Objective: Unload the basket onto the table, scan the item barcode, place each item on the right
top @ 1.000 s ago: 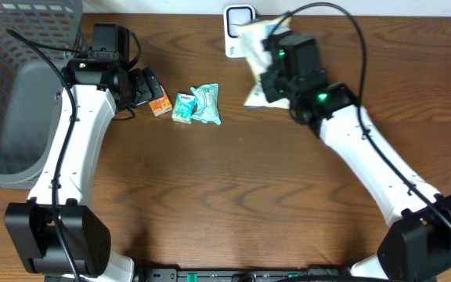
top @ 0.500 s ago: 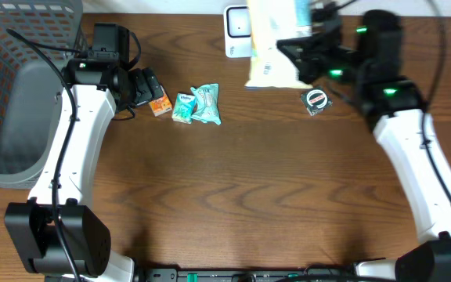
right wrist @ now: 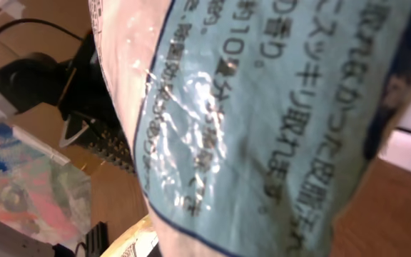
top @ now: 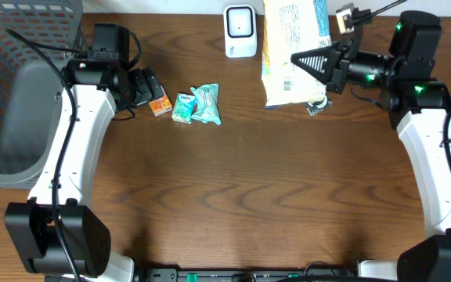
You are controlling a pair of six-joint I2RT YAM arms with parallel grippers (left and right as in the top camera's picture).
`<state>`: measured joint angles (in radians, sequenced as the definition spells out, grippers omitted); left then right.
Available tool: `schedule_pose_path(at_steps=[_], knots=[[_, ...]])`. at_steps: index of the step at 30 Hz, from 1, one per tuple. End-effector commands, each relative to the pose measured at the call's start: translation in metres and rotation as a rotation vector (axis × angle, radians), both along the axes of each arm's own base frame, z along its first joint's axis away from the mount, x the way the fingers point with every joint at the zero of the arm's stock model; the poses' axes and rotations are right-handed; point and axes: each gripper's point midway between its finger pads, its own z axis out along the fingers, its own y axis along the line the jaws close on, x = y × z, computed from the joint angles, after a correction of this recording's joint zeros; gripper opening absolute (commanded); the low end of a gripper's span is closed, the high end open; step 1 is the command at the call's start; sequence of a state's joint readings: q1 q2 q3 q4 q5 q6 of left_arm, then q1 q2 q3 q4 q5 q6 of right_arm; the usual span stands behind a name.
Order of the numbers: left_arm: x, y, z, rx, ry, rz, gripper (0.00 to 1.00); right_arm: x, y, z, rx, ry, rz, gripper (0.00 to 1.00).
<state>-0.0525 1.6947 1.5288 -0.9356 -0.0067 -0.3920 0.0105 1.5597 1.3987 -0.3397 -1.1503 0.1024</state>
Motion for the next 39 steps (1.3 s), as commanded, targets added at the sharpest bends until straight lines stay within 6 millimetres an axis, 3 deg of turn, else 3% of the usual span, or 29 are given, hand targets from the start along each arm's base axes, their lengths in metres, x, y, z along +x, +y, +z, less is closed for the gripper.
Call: schedule_pose_path(at_steps=[1, 11, 39], knots=[[0.001, 0.004, 0.000, 0.014, 0.002, 0.003, 1.00, -0.003, 0.005, 0.008, -0.018, -0.037, -0.005, 0.01], [0.001, 0.004, 0.000, 0.015, 0.002, 0.002, 1.00, -0.010, 0.029, 0.016, -0.034, -0.147, 0.067, 0.01], [0.001, 0.004, 0.000, 0.014, 0.002, 0.003, 1.00, -0.009, 0.035, 0.009, -0.057, -0.124, 0.050, 0.01]])
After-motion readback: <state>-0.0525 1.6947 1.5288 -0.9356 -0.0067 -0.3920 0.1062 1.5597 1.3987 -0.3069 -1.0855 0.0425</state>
